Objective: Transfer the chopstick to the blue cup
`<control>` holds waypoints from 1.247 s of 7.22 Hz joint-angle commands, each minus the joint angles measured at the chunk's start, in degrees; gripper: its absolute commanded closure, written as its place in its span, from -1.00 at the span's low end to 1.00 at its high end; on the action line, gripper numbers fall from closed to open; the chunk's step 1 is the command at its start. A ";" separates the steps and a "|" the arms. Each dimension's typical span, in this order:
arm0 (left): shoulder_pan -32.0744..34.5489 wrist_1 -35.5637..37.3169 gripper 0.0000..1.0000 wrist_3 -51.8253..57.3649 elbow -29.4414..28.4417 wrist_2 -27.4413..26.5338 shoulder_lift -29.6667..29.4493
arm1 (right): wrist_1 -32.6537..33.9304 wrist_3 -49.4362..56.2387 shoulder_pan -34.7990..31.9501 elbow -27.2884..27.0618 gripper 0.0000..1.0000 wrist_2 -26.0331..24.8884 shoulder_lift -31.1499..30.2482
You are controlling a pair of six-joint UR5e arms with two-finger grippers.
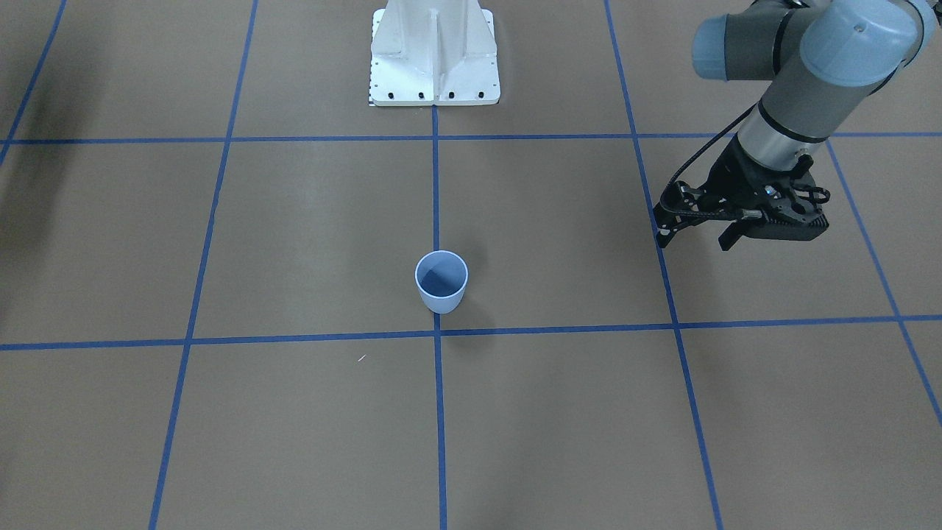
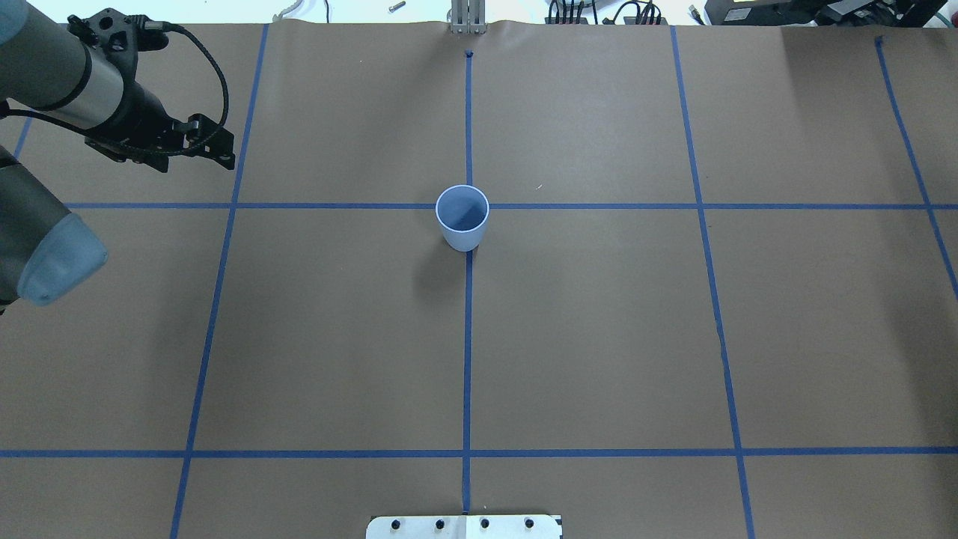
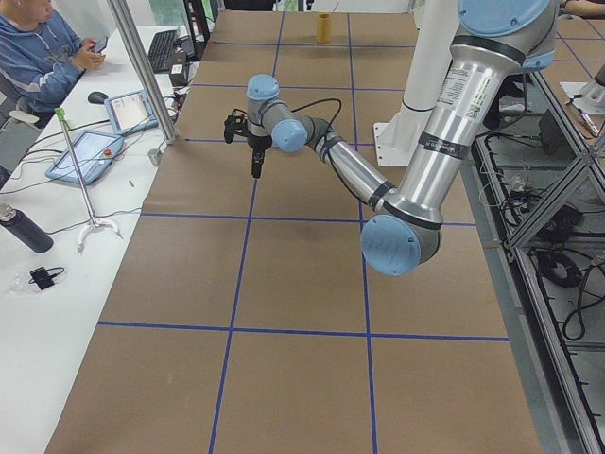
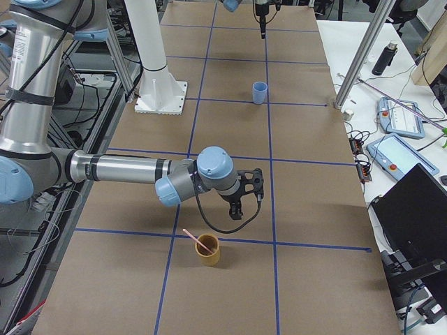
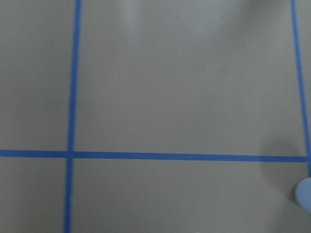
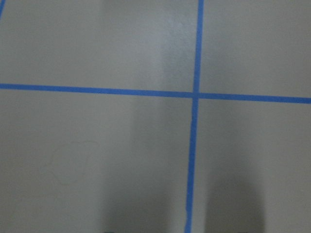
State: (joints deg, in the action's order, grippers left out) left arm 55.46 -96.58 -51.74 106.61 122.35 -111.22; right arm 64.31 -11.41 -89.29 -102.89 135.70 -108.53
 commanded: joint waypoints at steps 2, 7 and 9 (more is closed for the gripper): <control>-0.09 -0.01 -0.96 -0.47 0.35 -0.09 -0.58 | 16.65 7.72 -5.97 -5.53 -0.77 -1.14 -2.65; -0.44 -0.18 -0.96 -1.52 0.18 -0.27 -0.67 | 22.17 8.24 -5.45 -7.15 -0.76 1.24 -5.82; -0.44 -0.18 -0.96 -1.61 0.27 -0.27 -0.67 | 21.82 8.42 -5.45 -5.83 -0.70 1.06 -5.91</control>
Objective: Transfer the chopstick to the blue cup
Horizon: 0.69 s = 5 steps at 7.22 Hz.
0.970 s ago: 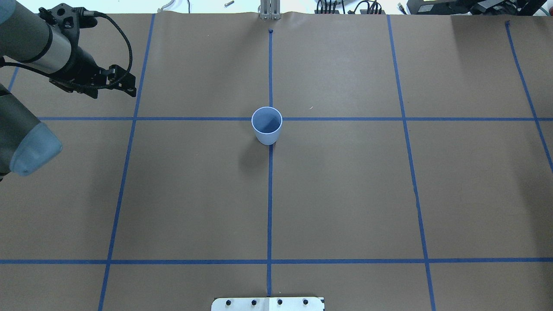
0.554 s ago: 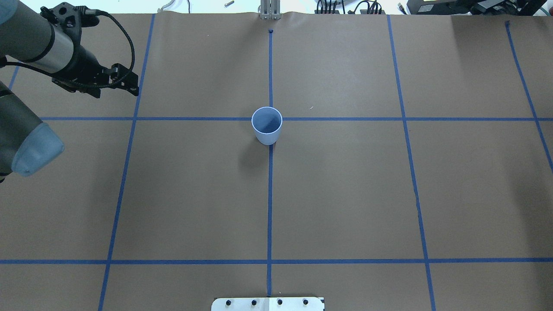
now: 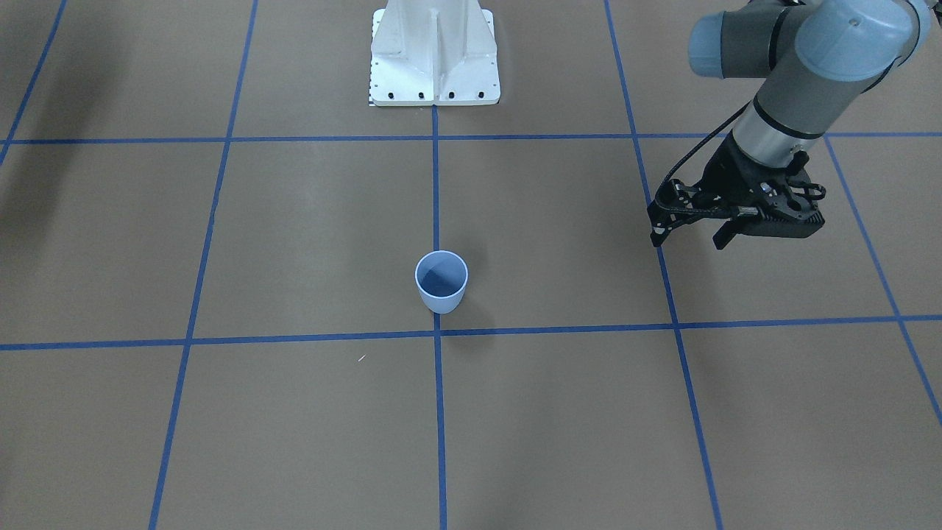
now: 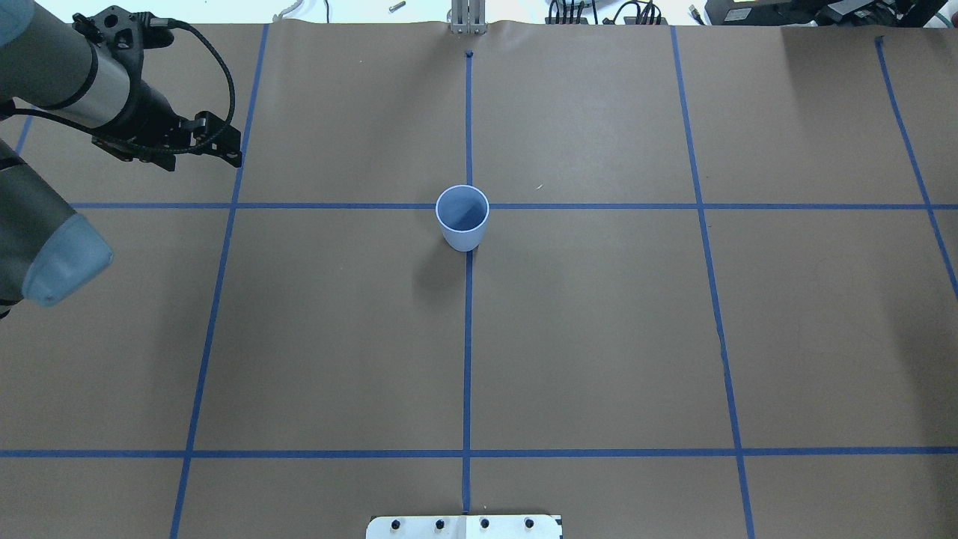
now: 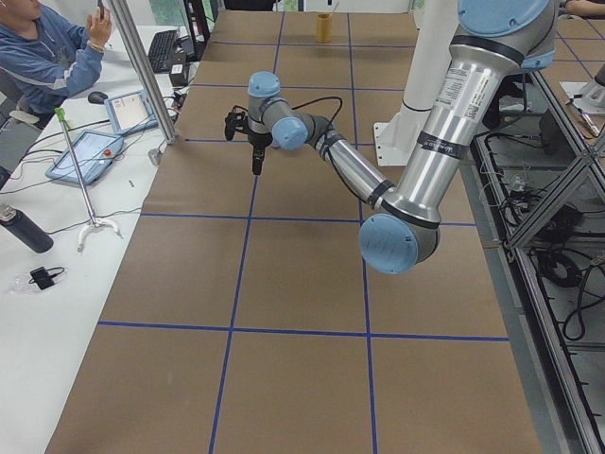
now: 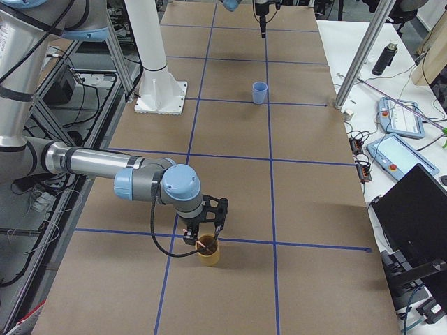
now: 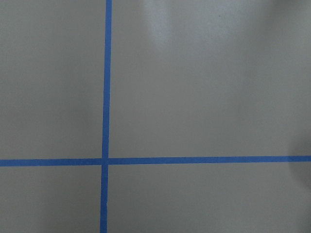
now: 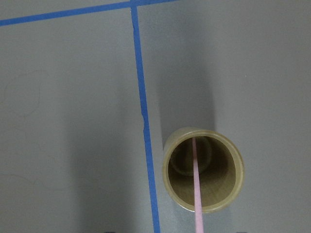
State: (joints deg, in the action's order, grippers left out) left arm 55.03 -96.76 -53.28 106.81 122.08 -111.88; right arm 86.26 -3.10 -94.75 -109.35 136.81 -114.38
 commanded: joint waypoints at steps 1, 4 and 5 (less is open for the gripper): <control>-0.01 -0.01 -0.97 -0.07 0.07 0.00 0.00 | -0.04 0.11 0.00 0.72 -0.65 0.03 -0.40; -0.01 0.08 -0.96 -0.07 0.16 0.00 0.00 | -0.04 1.95 0.00 0.72 -0.54 0.04 -3.12; 0.08 0.08 -0.96 -0.15 0.24 0.00 0.00 | -0.04 2.13 0.00 0.72 -0.39 0.04 -3.39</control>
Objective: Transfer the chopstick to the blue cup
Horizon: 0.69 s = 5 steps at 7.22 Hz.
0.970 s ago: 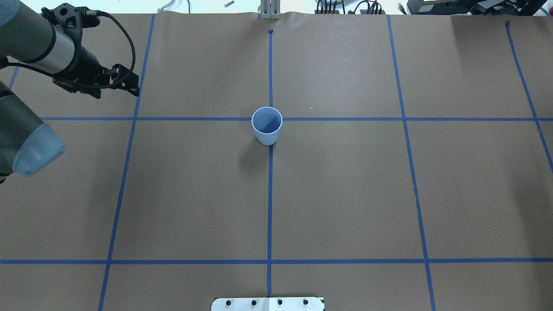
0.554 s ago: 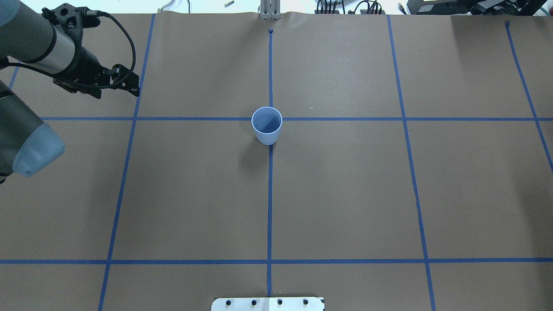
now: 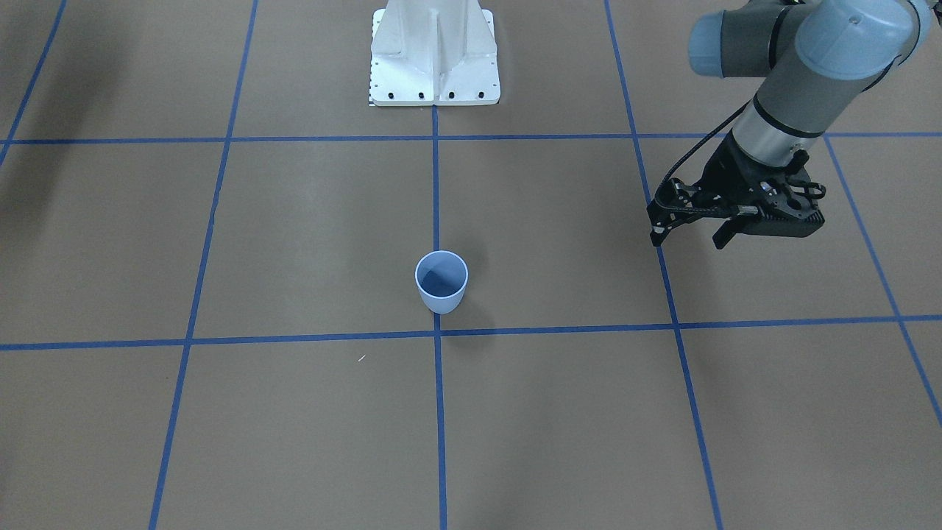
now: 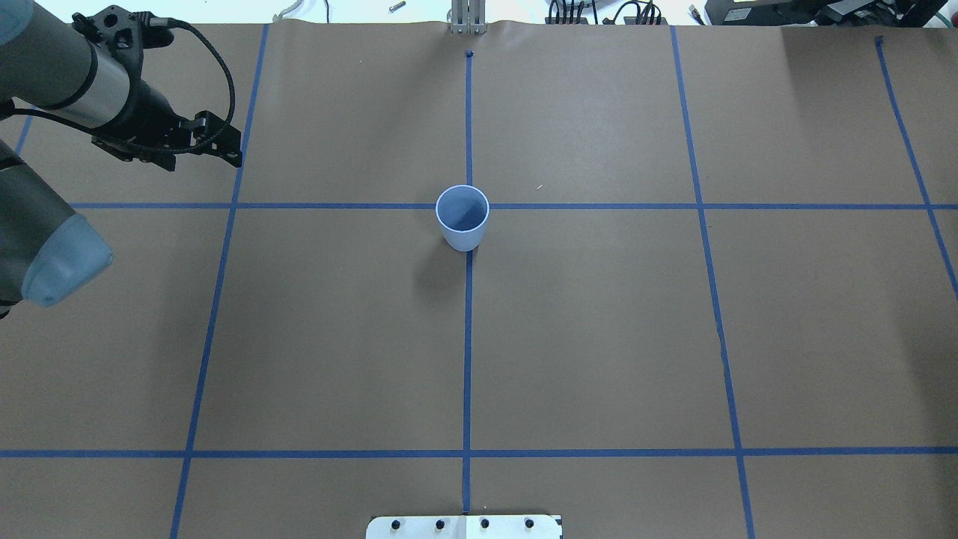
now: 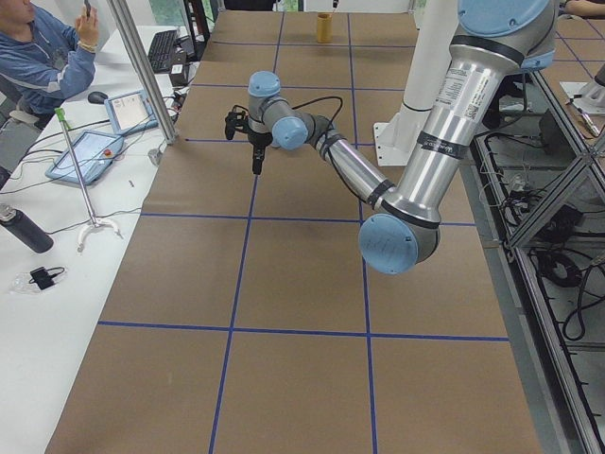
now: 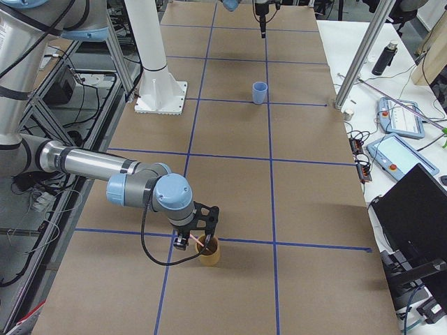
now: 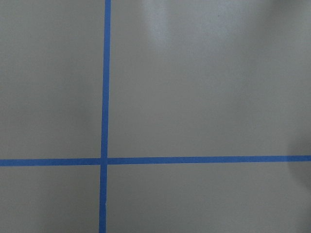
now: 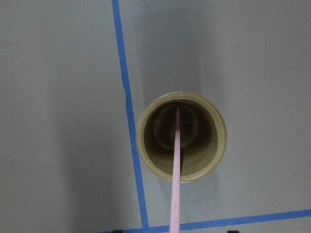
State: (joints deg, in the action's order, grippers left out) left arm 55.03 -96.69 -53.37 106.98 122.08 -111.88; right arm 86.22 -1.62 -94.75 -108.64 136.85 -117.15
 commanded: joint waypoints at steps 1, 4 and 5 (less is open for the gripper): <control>0.08 0.01 -0.96 -0.07 0.07 0.00 0.00 | 0.00 0.65 0.00 0.09 -0.20 -0.09 -0.71; -0.01 0.01 -0.96 -0.16 -0.02 -0.09 0.00 | 0.00 0.65 0.00 0.01 0.46 0.00 -0.54; -0.01 -0.07 -0.96 -0.07 -0.19 -0.17 0.09 | 0.00 0.65 0.00 0.01 0.45 -0.09 -0.10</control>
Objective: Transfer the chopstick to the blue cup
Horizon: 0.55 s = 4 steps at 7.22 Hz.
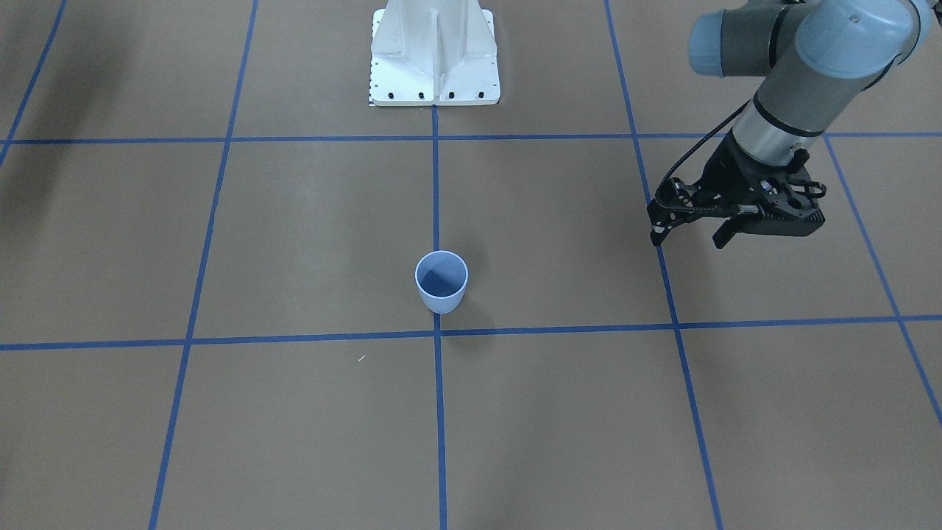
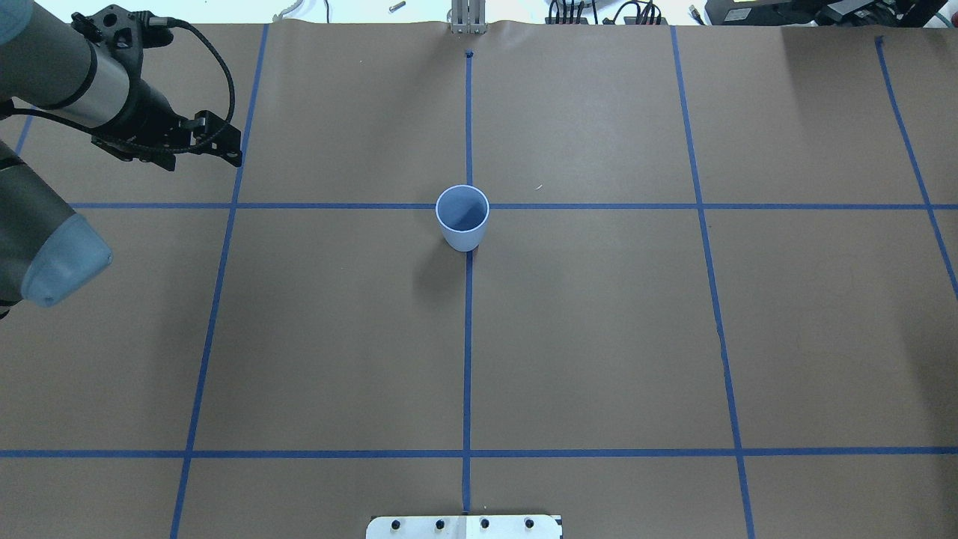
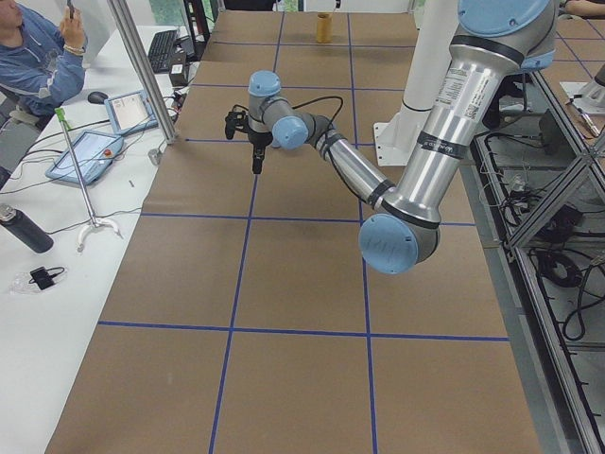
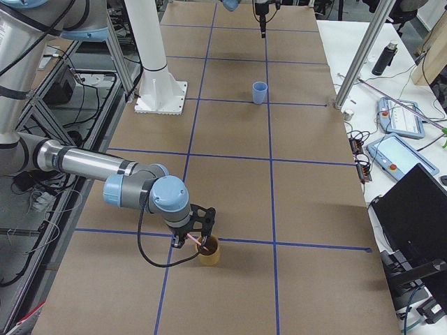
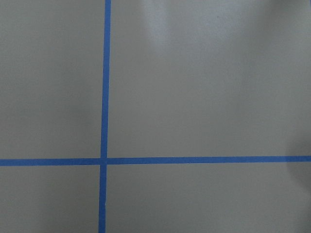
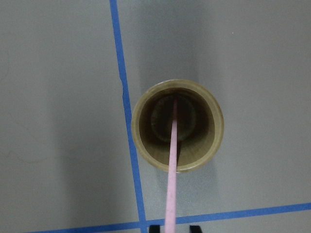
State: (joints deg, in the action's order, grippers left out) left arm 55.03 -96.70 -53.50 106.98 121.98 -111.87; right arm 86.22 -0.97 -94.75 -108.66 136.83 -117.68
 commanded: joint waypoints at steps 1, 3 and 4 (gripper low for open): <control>-0.01 -0.07 -0.96 0.07 -0.28 -0.08 0.07 | 0.00 0.00 0.00 -0.06 0.45 0.02 0.43; -0.01 -0.07 -0.96 0.07 -0.54 -0.17 0.07 | -0.09 0.00 -0.09 -0.33 0.57 -0.07 0.43; -0.01 -0.07 -0.96 0.07 -0.55 -0.17 0.07 | -0.09 0.09 -1.31 -0.76 0.79 -0.07 0.61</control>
State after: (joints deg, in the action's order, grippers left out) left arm 55.02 -96.77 -53.44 106.50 121.83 -111.80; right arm 86.16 -0.95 -95.07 -108.98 136.76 -117.21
